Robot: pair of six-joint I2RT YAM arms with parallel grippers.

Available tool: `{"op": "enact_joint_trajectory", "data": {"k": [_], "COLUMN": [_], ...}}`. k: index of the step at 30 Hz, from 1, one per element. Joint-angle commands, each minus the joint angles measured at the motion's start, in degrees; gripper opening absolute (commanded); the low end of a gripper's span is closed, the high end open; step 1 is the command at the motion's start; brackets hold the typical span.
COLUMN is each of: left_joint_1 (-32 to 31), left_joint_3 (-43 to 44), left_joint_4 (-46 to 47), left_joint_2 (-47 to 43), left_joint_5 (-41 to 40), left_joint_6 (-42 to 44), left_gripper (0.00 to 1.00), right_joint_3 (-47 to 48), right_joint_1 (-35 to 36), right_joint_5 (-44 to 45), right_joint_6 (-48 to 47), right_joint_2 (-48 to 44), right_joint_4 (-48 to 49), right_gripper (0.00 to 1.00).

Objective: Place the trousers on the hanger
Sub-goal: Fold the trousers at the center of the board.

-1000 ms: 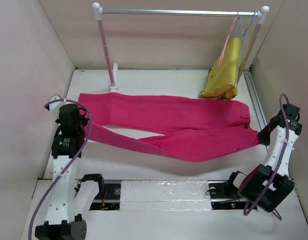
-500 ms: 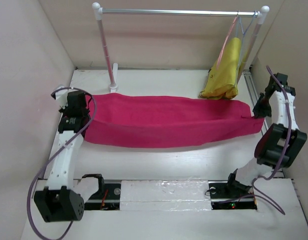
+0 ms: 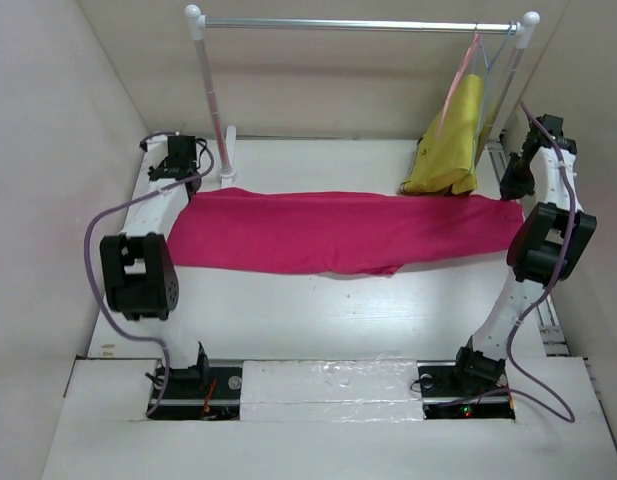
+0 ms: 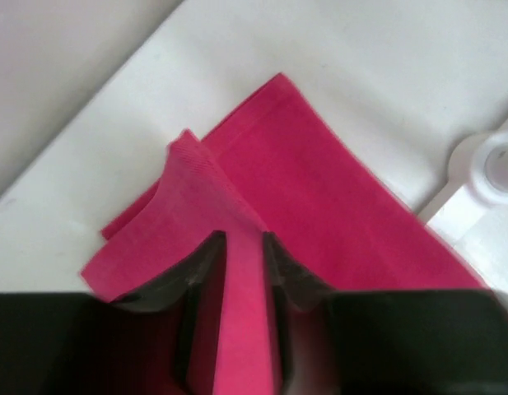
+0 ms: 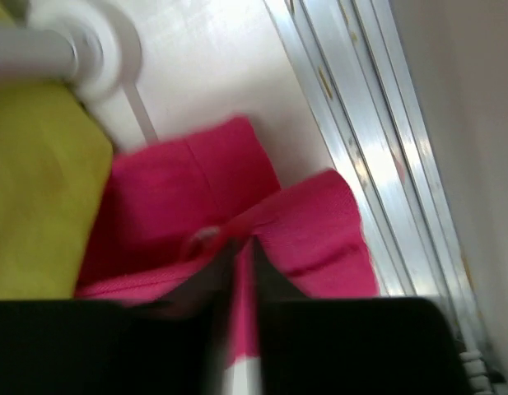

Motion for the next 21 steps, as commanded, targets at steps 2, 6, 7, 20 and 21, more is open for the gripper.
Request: {"op": "enact_joint_trajectory", "data": {"k": [2, 6, 7, 20, 21], "left_joint_1": [0.7, 0.2, 0.2, 10.6, 10.6], "left_joint_3": [14.6, 10.9, 6.7, -21.3, -20.5], "left_joint_4": [-8.4, -4.5, -4.3, -0.5, -0.8], "left_joint_2": [10.0, 6.2, 0.0, -18.7, -17.3], "left_joint_5": [-0.4, 1.8, 3.5, 21.3, 22.0], "left_joint_6": [2.0, 3.0, 2.3, -5.7, -5.8], "left_gripper": [0.34, 0.66, 0.67, 0.63, 0.64], "right_joint_3": [5.1, -4.4, -9.4, -60.9, -62.3], "right_joint_1": [-0.4, -1.5, -2.2, -7.0, -8.8], "right_joint_5": [-1.1, -7.7, -9.4, -16.1, -16.6], "right_joint_6": [-2.8, -2.2, -1.5, 5.5, 6.2], "right_joint_2": [2.4, -3.3, -7.3, -44.6, -45.6], "right_joint_4": [5.5, 11.7, 14.2, 35.2, 35.3], "right_gripper": [0.66, 0.85, 0.87, 0.0, 0.12]}}
